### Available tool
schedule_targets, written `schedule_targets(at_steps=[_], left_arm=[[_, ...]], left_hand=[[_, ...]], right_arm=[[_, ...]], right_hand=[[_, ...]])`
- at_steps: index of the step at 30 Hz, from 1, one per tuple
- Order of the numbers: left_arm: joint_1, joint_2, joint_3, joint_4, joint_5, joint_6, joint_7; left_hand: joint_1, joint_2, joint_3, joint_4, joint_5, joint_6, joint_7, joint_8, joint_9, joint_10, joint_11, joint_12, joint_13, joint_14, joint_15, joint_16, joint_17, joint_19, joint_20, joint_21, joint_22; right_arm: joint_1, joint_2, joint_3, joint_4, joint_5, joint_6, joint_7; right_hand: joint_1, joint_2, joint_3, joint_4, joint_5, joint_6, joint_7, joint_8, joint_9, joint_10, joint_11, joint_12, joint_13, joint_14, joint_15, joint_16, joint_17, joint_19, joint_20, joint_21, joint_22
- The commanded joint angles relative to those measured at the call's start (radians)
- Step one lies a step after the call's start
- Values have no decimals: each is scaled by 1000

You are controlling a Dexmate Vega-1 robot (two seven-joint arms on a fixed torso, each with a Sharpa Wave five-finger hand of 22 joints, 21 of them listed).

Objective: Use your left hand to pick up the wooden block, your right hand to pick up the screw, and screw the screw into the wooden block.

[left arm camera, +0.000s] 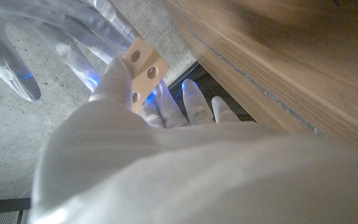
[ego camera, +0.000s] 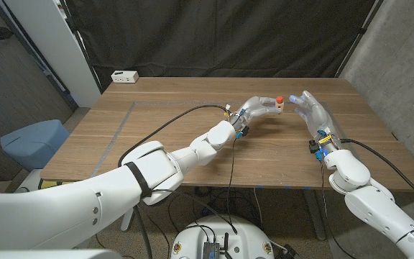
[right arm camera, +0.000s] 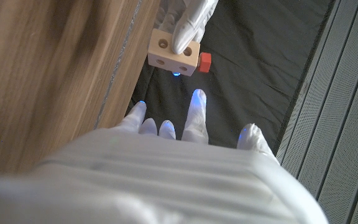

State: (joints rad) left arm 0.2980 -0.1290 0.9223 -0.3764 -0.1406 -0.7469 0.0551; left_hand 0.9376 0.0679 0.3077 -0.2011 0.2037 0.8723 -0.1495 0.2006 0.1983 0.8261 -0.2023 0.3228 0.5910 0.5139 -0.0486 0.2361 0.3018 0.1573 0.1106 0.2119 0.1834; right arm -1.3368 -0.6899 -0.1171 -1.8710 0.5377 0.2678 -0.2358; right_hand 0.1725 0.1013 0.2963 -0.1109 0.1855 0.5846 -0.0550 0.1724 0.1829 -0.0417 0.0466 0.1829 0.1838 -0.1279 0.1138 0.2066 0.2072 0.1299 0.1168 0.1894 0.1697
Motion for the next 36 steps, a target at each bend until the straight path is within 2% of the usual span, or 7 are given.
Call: schedule_targets(at_steps=[1, 23, 36], left_arm=[[-2, 1, 2, -1, 1, 3, -3], [4, 3, 0, -4, 5, -10, -5], [8, 4, -2, -7, 9, -22, -7]], left_hand=[[-52, 61, 56, 50, 5, 7, -3, 9, 5, 7, 0, 6, 5, -2, -92, 1, 1, 4, 6, 2, 5], [-54, 62, 58, 51, 5, 4, -1, 7, 4, 4, 0, 4, 6, -7, -90, 1, -1, 2, 8, 2, 5], [-55, 61, 57, 51, 5, 6, -2, 8, 4, 6, 1, 4, 5, -7, -91, 3, -2, 2, 8, 2, 5]], right_arm=[[17, -31, 0, -2, 5, -38, 26], [52, -67, -20, 17, 34, -64, 92], [60, -77, -29, 15, 43, -71, 99]], right_hand=[[-14, -1, 2, 7, 2, -28, -2, -5, 1, -27, -3, -6, 3, -17, 3, -4, 6, -14, 8, -4, 3], [-37, -6, -3, 18, 3, -109, -19, -5, -2, -89, 0, -8, 2, -58, 10, -10, 12, -48, 17, -8, 3], [-47, -6, -6, 23, 5, -108, -20, 4, -2, -100, 8, -4, 2, -68, 12, -9, 14, -57, 19, -7, 4]])
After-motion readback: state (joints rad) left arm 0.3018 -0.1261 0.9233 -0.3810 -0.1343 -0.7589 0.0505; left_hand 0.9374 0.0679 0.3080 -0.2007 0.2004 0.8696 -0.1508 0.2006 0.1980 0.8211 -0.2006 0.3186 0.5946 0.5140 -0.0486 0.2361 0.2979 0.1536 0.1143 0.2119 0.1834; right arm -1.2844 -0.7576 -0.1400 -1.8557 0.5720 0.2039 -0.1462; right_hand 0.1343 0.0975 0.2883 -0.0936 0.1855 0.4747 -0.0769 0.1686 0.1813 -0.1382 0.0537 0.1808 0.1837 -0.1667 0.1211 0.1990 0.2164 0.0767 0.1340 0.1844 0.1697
